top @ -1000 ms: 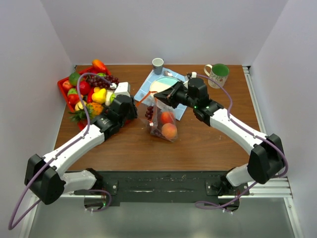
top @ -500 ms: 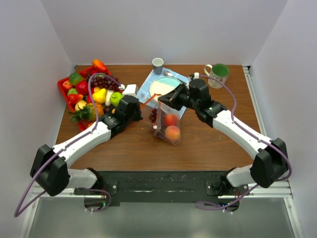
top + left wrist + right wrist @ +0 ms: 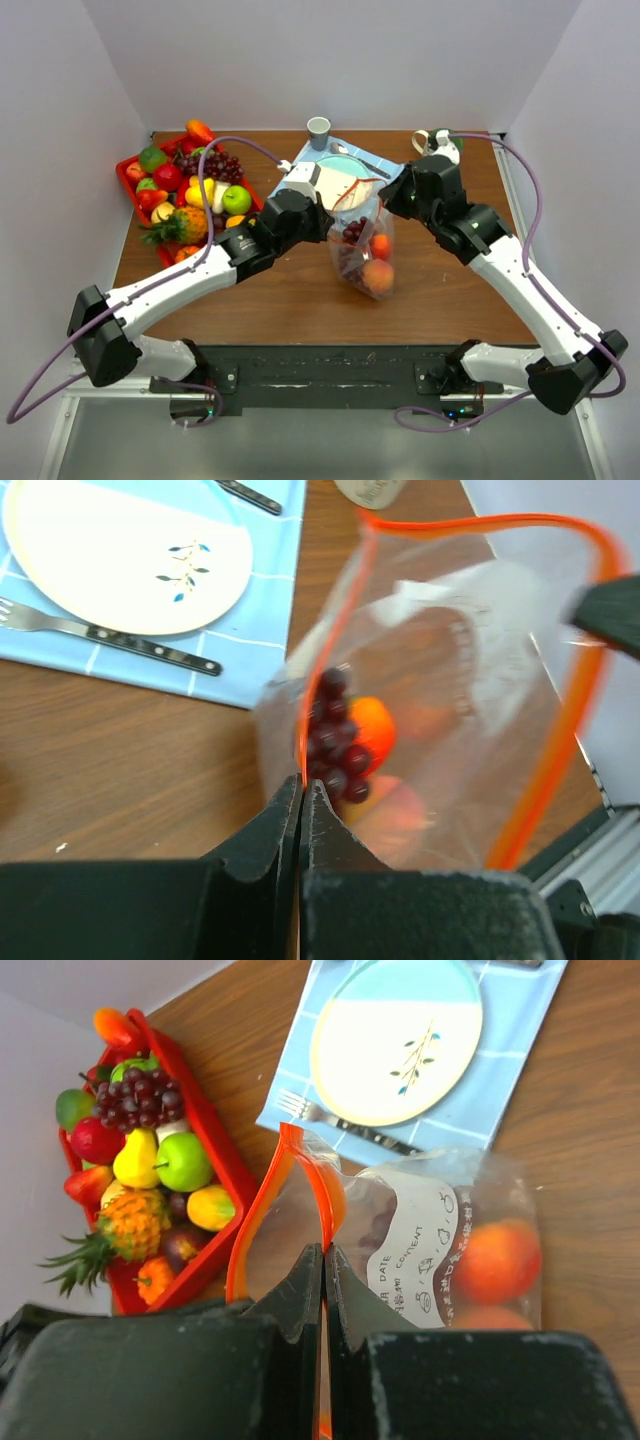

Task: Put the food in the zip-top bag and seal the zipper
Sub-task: Adjust the zipper food storage bag at the center of the board, then pick up the fake fruit from the bin.

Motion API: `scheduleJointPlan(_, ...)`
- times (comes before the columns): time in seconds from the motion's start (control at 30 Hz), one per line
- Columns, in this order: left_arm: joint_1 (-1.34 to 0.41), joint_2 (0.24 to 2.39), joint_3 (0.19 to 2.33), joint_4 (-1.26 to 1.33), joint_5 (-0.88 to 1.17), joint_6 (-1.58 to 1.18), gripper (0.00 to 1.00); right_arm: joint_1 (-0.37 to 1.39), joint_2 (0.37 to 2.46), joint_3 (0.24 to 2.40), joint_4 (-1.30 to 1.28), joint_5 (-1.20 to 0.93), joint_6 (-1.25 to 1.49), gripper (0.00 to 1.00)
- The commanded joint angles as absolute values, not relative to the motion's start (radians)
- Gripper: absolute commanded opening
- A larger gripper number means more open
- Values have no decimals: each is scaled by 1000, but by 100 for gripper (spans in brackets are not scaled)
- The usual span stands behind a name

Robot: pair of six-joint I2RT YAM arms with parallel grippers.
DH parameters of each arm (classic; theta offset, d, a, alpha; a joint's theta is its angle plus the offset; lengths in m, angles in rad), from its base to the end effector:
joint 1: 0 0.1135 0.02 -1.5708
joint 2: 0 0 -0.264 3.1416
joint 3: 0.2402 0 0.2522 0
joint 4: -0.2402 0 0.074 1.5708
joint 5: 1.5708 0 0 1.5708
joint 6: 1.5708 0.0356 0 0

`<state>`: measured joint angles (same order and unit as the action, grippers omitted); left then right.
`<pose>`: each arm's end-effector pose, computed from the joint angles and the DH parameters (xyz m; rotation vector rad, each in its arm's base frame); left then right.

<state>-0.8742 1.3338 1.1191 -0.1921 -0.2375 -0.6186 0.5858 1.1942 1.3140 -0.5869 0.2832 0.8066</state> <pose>0.2052 -0.2323 0.3336 0.1009 2.0383 -0.7308 0.2184 0.1330 0.3991 0.4069 2.0286 0.5883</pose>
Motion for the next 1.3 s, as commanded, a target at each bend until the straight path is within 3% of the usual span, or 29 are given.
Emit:
scheduleJointPlan(0.0,-854,1376,1120,-155,-253,-643,0,584,1161,1417,-660,368,719,0)
scheduleJointPlan(0.17,-853,1413,1106,-121,-215,-643,3,584,1198,1321,-611,289,735,0)
scheduleJointPlan(0.23,-835,1413,1097,-132,-224,-638,13,584,1229,1283,-554,235,745,0)
scheduleJointPlan(0.37,-743,1345,1054,-141,-213,-637,44,584,1273,1232,-485,183,759,0)
scheduleJointPlan(0.47,-649,1275,1032,-155,-202,-620,59,583,1298,1224,-454,144,762,0)
scheduleJointPlan(0.63,-482,1241,1075,-227,-245,-572,69,584,1324,1216,-414,98,765,0)
scheduleJointPlan(0.77,-430,1345,1166,-337,-497,-549,90,584,1341,1204,-382,54,773,0)
scheduleJointPlan(0.9,-373,1462,1230,-380,-603,-549,92,586,1356,1197,-367,23,781,0)
scheduleJointPlan(1.27,-293,1658,1287,-333,-600,-555,100,587,1411,1201,-344,-28,795,0)
